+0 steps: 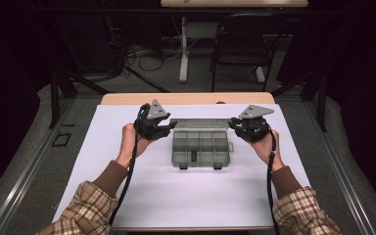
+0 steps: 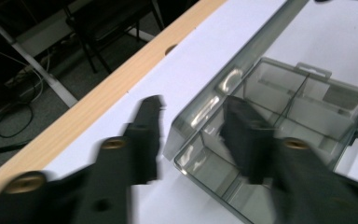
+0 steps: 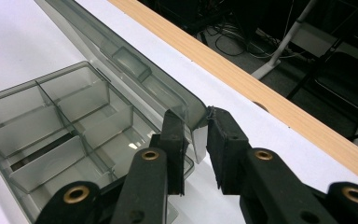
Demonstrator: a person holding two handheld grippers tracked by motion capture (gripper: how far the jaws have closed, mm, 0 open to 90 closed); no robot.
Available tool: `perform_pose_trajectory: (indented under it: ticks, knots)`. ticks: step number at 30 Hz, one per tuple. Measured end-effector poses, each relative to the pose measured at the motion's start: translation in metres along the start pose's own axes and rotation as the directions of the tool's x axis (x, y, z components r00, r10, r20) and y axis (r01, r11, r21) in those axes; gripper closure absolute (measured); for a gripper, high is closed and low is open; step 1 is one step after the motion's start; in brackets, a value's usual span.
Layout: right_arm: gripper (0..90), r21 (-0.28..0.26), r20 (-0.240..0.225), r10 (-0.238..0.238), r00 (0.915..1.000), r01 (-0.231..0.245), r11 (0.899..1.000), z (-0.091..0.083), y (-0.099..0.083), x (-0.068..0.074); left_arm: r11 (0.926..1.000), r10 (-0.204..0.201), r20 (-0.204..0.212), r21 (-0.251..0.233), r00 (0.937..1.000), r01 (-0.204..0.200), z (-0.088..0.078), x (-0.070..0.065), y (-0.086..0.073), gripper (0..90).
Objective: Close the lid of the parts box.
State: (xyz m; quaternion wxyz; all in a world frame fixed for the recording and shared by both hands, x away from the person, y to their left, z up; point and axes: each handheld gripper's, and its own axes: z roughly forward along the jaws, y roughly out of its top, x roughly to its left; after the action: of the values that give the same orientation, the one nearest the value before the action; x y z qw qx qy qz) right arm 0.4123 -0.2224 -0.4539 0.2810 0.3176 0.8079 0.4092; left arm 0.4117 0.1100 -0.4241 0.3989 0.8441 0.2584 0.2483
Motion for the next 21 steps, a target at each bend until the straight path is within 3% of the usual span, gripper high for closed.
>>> perform_pose_trajectory:
  ticks: [4,7,12,16,21]
  knots:
    - [75.6,0.004,-0.001,-0.001,1.0000,0.001,1.000,-0.001,0.000,0.001,0.9990,-0.043,-0.050,0.007,0.9978,0.043,0.005,0.005,0.008,83.3]
    - [75.2,0.004,-0.007,0.001,1.0000,-0.001,1.000,-0.001,-0.001,0.002,0.9976,-0.059,-0.065,0.033,0.9961,0.061,0.012,0.009,0.009,88.5]
    - [74.7,0.008,-0.015,0.000,0.9999,0.000,1.000,-0.003,-0.003,0.003,0.9945,-0.072,-0.029,0.074,0.9970,0.074,0.019,0.009,0.006,88.9]
    - [73.7,0.012,-0.024,0.003,0.9997,-0.003,1.000,-0.006,-0.005,0.004,0.9949,-0.062,-0.005,0.079,0.9981,0.062,0.019,0.005,0.004,88.6]
    - [63.3,0.020,-0.048,0.008,0.9988,-0.007,1.000,-0.008,-0.007,0.006,0.9938,-0.075,0.029,0.084,0.9967,0.073,0.018,0.003,0.001,88.8]
